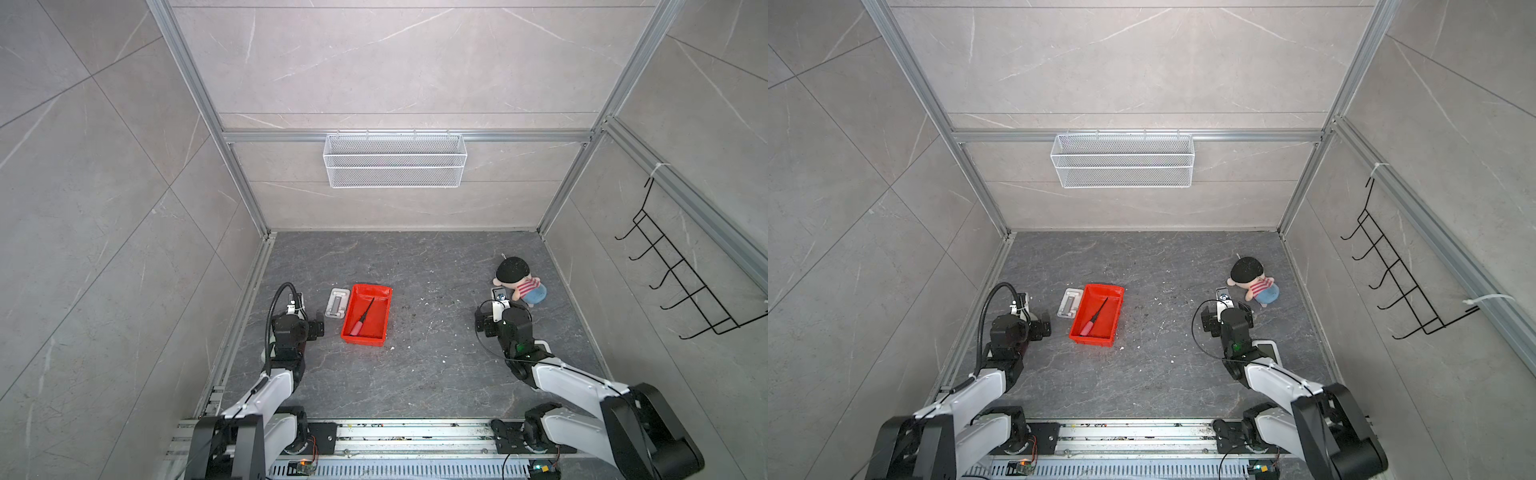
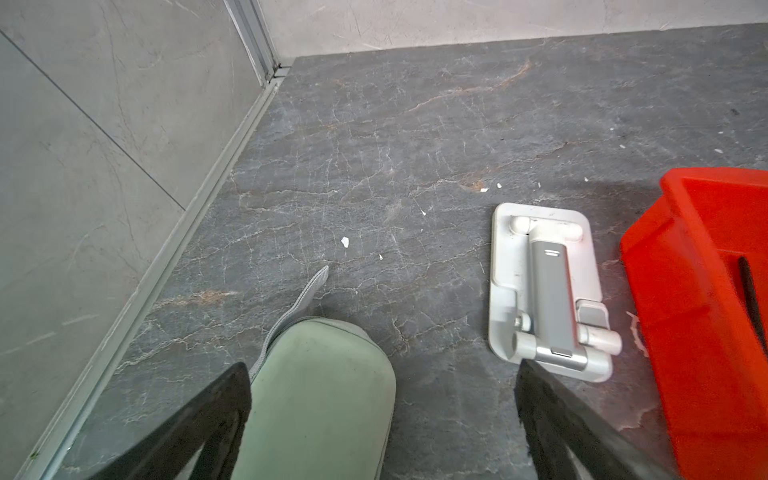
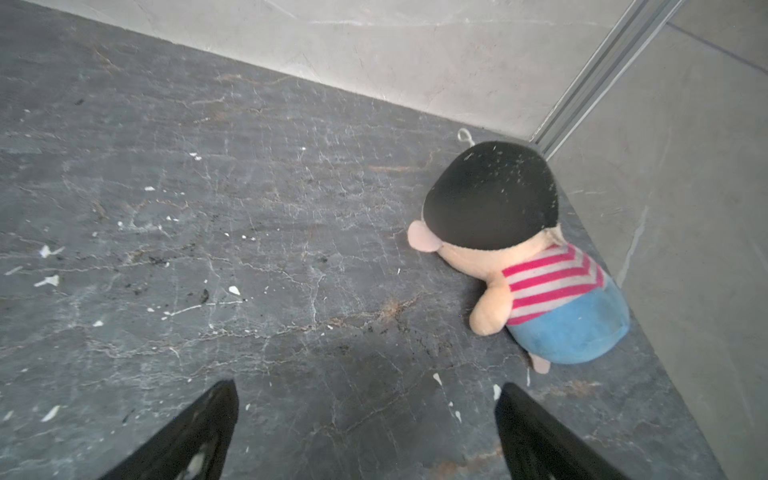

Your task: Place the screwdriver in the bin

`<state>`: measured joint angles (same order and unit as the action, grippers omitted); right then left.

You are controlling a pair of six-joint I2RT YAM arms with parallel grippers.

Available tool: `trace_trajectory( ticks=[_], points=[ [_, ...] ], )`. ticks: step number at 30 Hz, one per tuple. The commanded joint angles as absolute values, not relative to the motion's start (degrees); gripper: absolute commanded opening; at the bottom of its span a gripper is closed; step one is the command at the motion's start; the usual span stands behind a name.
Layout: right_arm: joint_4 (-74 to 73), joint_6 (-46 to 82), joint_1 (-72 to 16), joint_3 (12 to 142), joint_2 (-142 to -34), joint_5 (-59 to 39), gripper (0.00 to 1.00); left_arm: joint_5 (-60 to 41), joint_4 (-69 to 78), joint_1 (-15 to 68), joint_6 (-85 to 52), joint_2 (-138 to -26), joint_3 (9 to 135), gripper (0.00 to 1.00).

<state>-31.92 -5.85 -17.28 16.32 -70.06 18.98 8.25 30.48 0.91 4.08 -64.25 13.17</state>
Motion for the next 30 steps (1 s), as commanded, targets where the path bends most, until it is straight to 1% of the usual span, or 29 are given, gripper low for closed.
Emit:
trace_trajectory(
  ticks=[1,4,7,9,11,14,15,17,30],
  points=[
    [-43.16,-5.59,-15.43,16.99,-73.54,15.65,1.0,5.13,45.93,0.4,3.65,-72.24,14.73,1.0],
    [-45.87,-4.38,-13.33,18.71,-78.13,12.86,1.0,5.46,52.97,0.26,2.35,-79.21,15.33,1.0],
    [-49.95,-3.56,-11.52,19.3,-83.27,11.16,1.0,6.35,56.67,0.09,2.0,-84.7,15.77,1.0],
    [-48.87,-1.4,-8.73,20.05,-84.3,8.36,1.0,6.39,58.55,0.0,2.01,-86.71,16.52,1.0],
    [-50.8,-0.01,-7.21,20.26,-86.91,7.03,0.99,6.17,51.42,-0.15,1.67,-85.71,18.92,1.0],
    [-49.53,0.44,-5.8,20.59,-86.66,4.8,0.99,5.08,47.67,-2.39,-0.61,-86.0,21.05,1.0],
    [-51.09,0.48,-5.8,20.48,-87.25,4.85,1.0,4.31,48.47,-3.1,-0.88,-86.23,20.92,1.0],
    [-49.15,0.26,-5.81,20.83,-86.58,4.92,0.99,4.25,47.76,-3.07,-0.88,-86.06,20.95,1.0],
    [-49.77,0.0,-5.8,20.74,-86.75,5.21,0.99,4.78,48.25,-3.05,-0.84,-86.02,20.67,1.0]
  ],
)
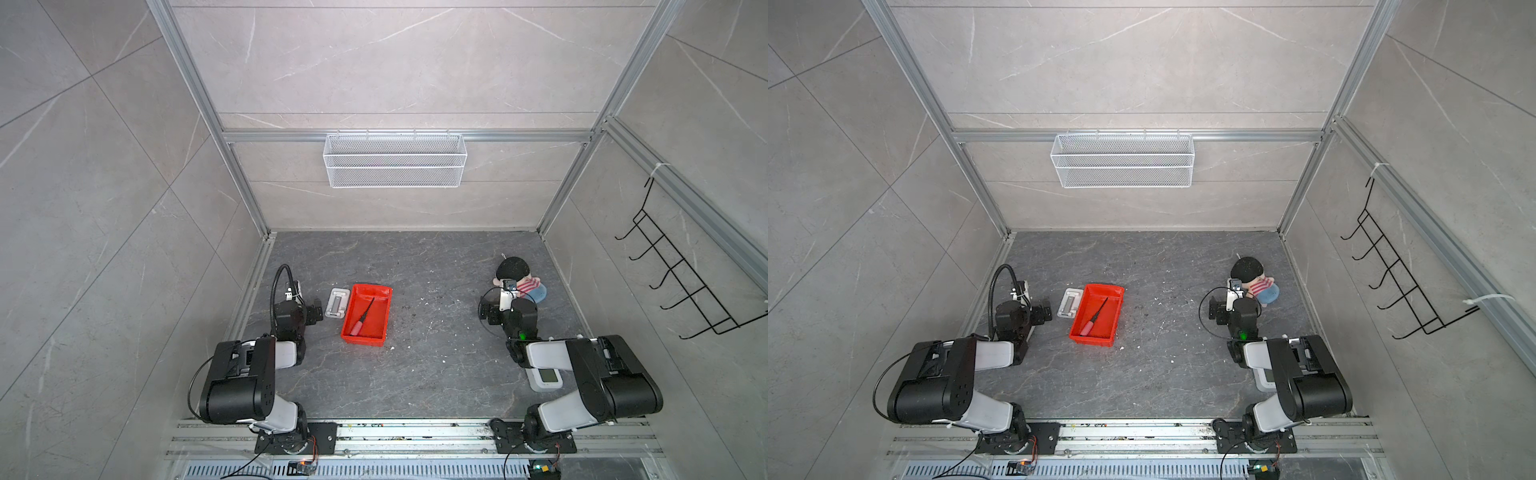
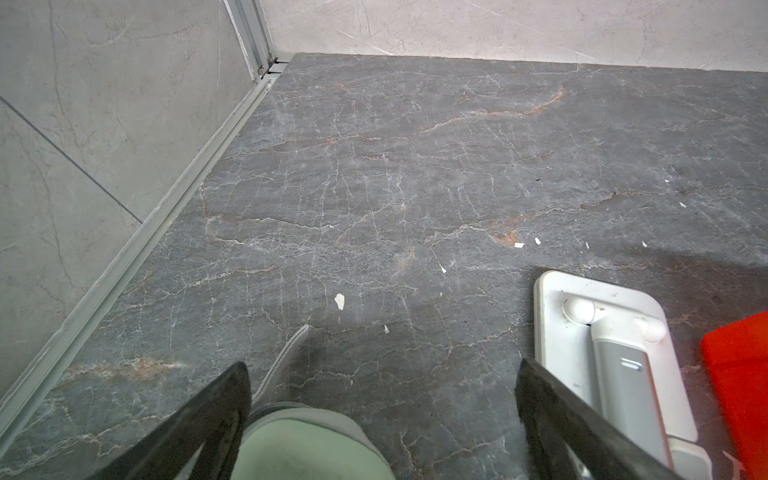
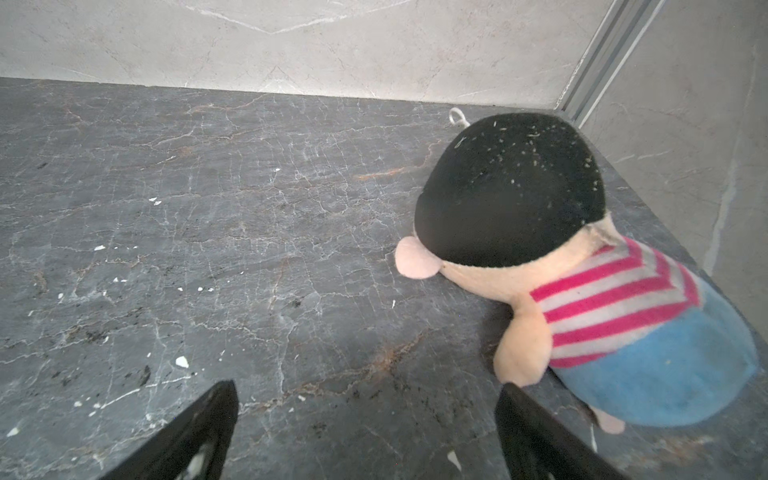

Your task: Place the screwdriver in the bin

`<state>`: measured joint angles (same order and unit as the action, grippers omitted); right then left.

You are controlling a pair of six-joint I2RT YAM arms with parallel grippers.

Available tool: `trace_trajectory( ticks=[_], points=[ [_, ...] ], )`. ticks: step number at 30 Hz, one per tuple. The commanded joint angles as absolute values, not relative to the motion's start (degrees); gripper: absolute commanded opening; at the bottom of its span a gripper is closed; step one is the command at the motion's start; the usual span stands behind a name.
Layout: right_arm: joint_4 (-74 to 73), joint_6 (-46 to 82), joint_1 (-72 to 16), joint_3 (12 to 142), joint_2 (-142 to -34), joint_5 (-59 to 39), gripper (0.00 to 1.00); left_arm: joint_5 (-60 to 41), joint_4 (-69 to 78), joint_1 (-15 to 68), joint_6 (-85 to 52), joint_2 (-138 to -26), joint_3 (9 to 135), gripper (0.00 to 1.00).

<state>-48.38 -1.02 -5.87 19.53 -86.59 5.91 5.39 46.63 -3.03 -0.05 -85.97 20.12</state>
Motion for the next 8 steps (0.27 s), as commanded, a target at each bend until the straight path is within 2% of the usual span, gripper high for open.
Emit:
trace_trajectory(
  ticks=[1,8],
  points=[
    [-49.65,0.0,-5.8,20.81,-86.75,5.21,0.99,4.85,48.25,-3.0,-0.88,-86.04,20.72,1.0],
    [-49.66,0.0,-5.78,20.83,-86.77,5.2,0.99,4.79,48.25,-3.05,-0.84,-86.0,20.74,1.0]
  ],
)
